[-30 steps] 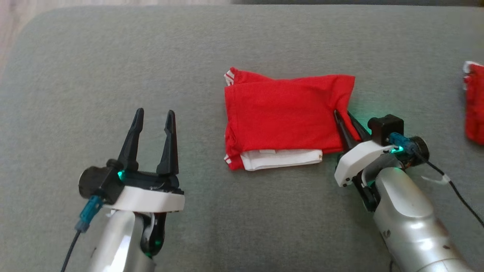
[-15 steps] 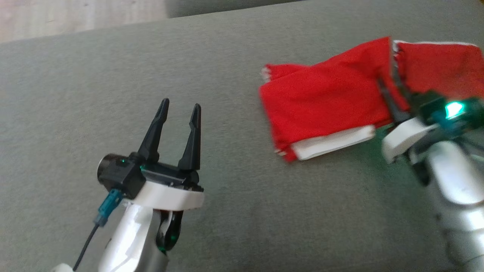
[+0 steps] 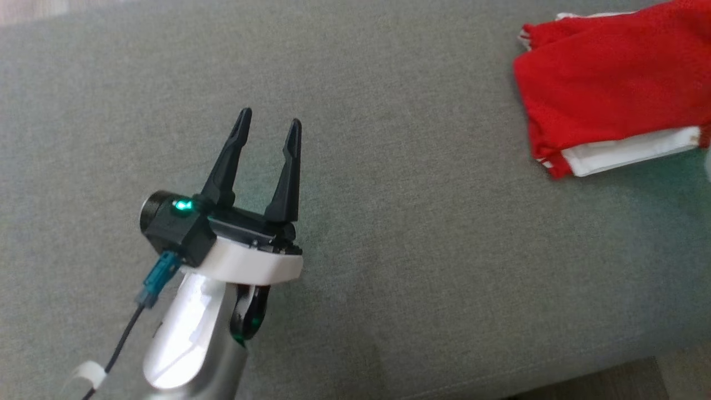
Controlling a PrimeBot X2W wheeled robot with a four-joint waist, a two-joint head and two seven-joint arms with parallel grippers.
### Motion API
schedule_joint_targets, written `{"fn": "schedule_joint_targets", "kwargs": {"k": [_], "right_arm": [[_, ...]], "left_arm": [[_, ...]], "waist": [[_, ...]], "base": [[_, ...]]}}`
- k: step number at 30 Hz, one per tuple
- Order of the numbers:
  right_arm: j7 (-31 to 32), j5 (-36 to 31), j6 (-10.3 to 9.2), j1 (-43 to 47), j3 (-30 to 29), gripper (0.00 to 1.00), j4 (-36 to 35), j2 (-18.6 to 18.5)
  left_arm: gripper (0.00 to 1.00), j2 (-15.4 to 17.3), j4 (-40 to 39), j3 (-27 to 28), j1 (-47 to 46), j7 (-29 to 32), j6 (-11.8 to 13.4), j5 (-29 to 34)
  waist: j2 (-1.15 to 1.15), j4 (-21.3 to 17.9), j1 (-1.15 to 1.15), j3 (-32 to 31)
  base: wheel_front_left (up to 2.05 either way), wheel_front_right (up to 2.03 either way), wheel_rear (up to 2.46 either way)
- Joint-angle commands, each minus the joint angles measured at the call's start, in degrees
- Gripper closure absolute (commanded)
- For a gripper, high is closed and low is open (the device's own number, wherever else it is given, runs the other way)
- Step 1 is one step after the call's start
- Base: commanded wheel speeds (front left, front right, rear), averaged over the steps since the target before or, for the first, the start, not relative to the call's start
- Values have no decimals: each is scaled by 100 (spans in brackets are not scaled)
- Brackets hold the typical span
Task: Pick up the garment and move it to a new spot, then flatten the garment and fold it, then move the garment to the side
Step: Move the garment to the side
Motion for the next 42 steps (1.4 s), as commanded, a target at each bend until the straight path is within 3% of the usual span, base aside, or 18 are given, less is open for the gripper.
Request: {"fn": "schedule_joint_targets", "kwargs": {"k": [1, 14, 21, 22, 23, 33, 42], "right_arm": [[-9, 26, 21, -216, -72, 100, -50, -217], [-113, -549, 21, -452, -836, 100, 887, -273], [-19, -1081, 21, -496, -1469, 100, 1185, -64], [-26, -1127, 21, -502, -1534, 80, 1195, -8], [0, -1144, 21, -511, -1614, 0, 1218, 61], [-304, -1457, 21, -666, -1809, 0, 579, 658], [-394, -644, 21, -373, -1332, 0, -714, 1533]], "left_arm": [[0, 43, -150, 180, -205, -28, -28, 63], [0, 43, -106, 367, -309, -28, -75, 165], [0, 43, -83, 423, -298, -28, -83, 185], [0, 43, -72, 426, -293, -28, -84, 182], [0, 43, -62, 432, -286, -28, -84, 178], [0, 43, -57, 603, -100, -28, -86, 98], [0, 43, -141, 1099, 358, -28, -25, -86]], "waist": [[0, 49, -1, 132], [0, 331, -1, 443], [0, 330, -1, 435], [0, 320, -1, 411], [0, 307, -1, 377], [0, 257, -1, -189], [0, 434, -1, -888]], "base": [[0, 0, 0], [0, 0, 0], [0, 0, 0], [0, 0, 0], [0, 0, 0], [0, 0, 0], [0, 0, 0]]}}
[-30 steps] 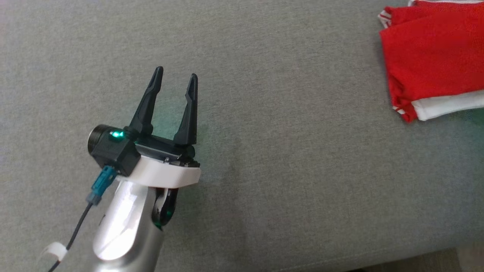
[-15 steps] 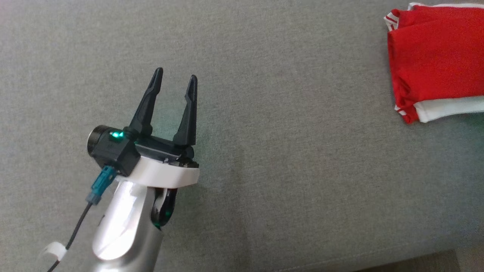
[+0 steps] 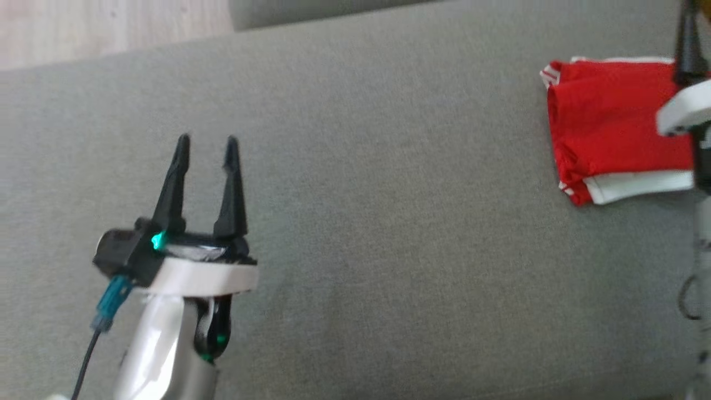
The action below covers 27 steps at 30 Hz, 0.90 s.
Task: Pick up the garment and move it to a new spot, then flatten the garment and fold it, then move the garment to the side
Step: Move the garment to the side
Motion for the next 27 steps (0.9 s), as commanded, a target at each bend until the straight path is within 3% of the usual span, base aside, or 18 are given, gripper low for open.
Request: {"fn": "schedule_joint_targets", "kwargs": {"k": [1, 8, 14, 21, 27], "right_arm": [[-40, 263, 20, 98, 163, 0, -477, 153], [-157, 954, 20, 950, 474, 0, -1460, 853], [-485, 1330, 20, 1675, 621, 0, -1537, 1199], [-701, 1527, 20, 2624, 825, 0, -1214, 1345], [-710, 1641, 20, 3108, 940, 0, -1536, 1350]], "left_arm": [[0, 45, -217, 271, 3, -28, 46, -45], [0, 45, -214, 494, 391, -28, 150, -110], [0, 45, -195, 570, 631, -28, 121, -166], [0, 45, -135, 662, 965, -28, 59, -362], [0, 45, -198, 752, 1202, -28, 28, -444]], "waist": [[0, 124, 1, -258], [0, 344, 1, -564], [0, 438, 1, -639], [0, 509, 1, -741], [0, 511, 1, -802]], "base": [[0, 0, 0], [0, 0, 0], [0, 0, 0], [0, 0, 0], [0, 0, 0]]}}
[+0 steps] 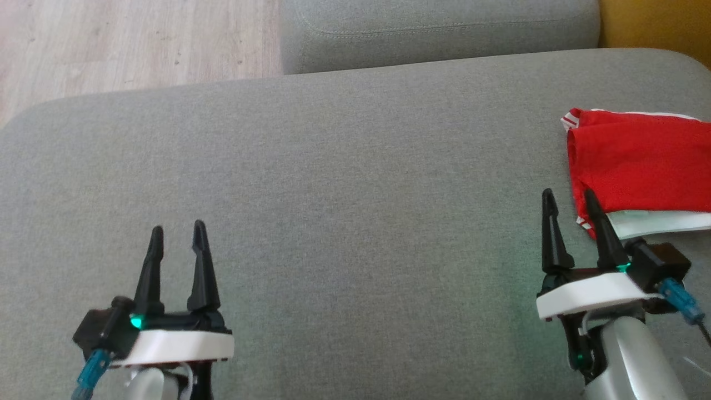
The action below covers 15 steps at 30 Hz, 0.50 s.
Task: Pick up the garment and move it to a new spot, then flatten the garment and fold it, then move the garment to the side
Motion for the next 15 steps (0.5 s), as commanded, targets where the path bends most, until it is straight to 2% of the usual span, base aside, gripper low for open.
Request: {"fn": "schedule_joint_targets", "kwargs": {"k": [1, 15], "right_arm": [[-76, -79, 21, -104, 179, 0, -220, 5], [-77, -43, 21, -66, 223, 0, -302, 6]], "left_arm": [[0, 39, -192, 204, -122, -28, -31, -22], [0, 39, -3, 264, -120, -28, 16, -90]], "waist": [[0, -8, 1, -3], [0, -14, 1, -26]], "base": [[0, 0, 0], [0, 0, 0]]}}
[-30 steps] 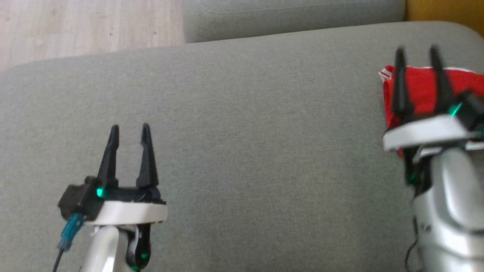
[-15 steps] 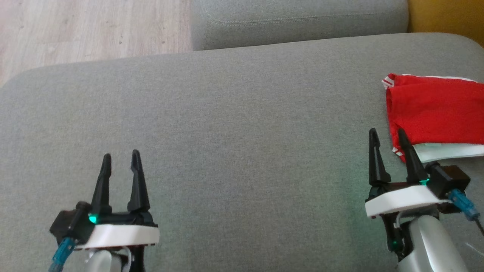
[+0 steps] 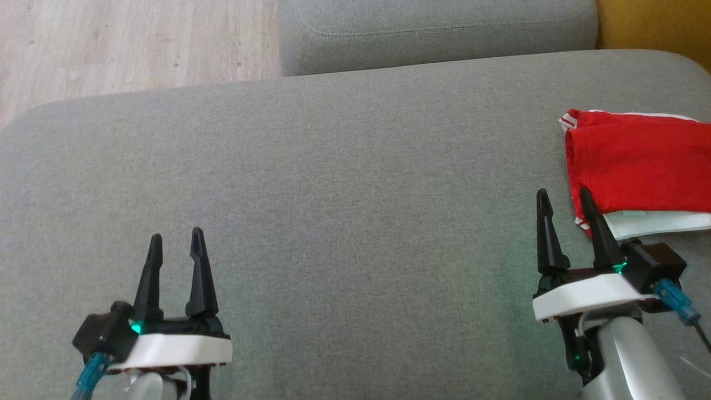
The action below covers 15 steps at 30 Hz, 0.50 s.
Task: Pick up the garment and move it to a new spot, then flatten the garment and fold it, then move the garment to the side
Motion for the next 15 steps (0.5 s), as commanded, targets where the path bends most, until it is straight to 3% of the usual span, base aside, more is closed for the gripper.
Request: {"fn": "schedule_joint_targets", "kwargs": {"k": [1, 5, 6, 15], "right_arm": [[-76, 30, 21, -91, 161, 0, -224, 0], [-76, 62, 21, -92, 179, 0, -225, 0], [-13, 17, 0, 1, 47, 100, -9, 0], [68, 278, 1, 156, 41, 100, 299, 12]], "left_arm": [[0, 39, -155, 222, -152, -29, 47, -33], [0, 39, -235, 273, -172, -29, 33, -39], [100, 0, -46, 42, 0, 0, -2, -35], [100, -8, 298, 29, 72, 70, -10, -257]], "waist": [[0, -5, 0, -2], [0, -11, 0, 7], [0, -12, 0, 7], [0, -11, 0, -4]], "base": [[0, 0, 0], [0, 0, 0], [0, 0, 0], [0, 0, 0]]}}
